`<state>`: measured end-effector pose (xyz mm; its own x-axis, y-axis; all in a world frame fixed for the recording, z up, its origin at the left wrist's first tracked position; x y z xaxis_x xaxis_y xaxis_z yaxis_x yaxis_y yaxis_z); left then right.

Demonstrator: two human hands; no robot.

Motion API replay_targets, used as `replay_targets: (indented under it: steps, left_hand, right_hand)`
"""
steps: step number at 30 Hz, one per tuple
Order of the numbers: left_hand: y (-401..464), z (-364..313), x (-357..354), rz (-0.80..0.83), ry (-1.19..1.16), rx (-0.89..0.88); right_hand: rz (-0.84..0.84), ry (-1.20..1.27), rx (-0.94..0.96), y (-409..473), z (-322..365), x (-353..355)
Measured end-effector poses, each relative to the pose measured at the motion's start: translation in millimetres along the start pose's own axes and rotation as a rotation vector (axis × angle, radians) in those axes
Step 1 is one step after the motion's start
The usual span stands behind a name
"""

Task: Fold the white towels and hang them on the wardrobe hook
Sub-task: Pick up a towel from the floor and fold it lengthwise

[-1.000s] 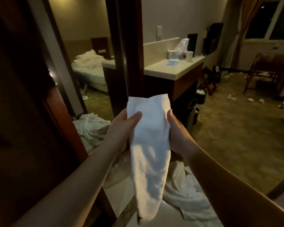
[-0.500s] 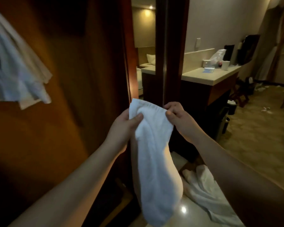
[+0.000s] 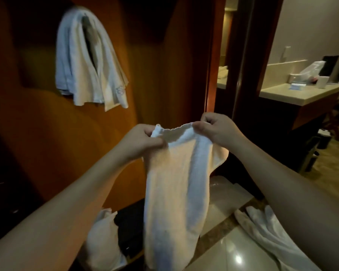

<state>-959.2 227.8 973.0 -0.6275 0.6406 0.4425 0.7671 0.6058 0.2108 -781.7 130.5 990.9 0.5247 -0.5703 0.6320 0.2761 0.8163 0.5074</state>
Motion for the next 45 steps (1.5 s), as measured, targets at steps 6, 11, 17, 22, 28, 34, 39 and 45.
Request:
replay_targets:
  steps: [6,11,17,22,28,34,39,45]
  left_hand:
    - [-22.5,19.7,47.3,-0.093,0.245,0.105]
    - [-38.7,54.1,54.3,0.076,0.472,0.396]
    - [-69.2,86.9,62.1,0.258,0.61,0.53]
    - [-80.0,113.4,78.2,0.241,0.644,0.597]
    - [-88.2,135.5,103.9,0.045,0.346,0.649]
    - [-93.2,144.1,117.1,-0.264,-0.223,0.527]
    - [-101.7,153.1,108.7,-0.263,-0.414,0.505]
    - [-112.2,169.9,110.1,-0.356,-0.582,0.52]
  right_hand:
    - [-0.071,-0.014,0.021,9.6,4.8,11.6]
    - [0.037,-0.054,0.056,10.7,0.4,-9.9]
    - [0.096,-0.097,-0.004,2.2,-22.7,-20.6]
    - [0.18,-0.137,-0.039,-3.2,-53.4,-29.9]
    - [0.432,-0.302,-0.03,-11.2,-74.1,-49.3]
    - [0.5,-0.429,-0.08,-18.4,-107.2,-58.6]
    - [0.447,-0.367,-0.157,-27.3,-131.1,-63.7]
    - [0.404,-0.258,-0.246,-46.6,-148.7,-77.0]
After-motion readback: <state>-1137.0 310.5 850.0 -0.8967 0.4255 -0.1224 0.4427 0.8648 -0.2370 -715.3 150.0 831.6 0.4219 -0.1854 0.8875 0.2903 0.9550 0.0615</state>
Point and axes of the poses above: each hand's wrist, its own y-axis towards the middle knuckle, its own x-axis out of the back of the hand, z = x × y, the point moved 9 cm from there along y, towards the middle knuckle, and after that the axes turned 5 degrees about x, right-handed, at the moved point
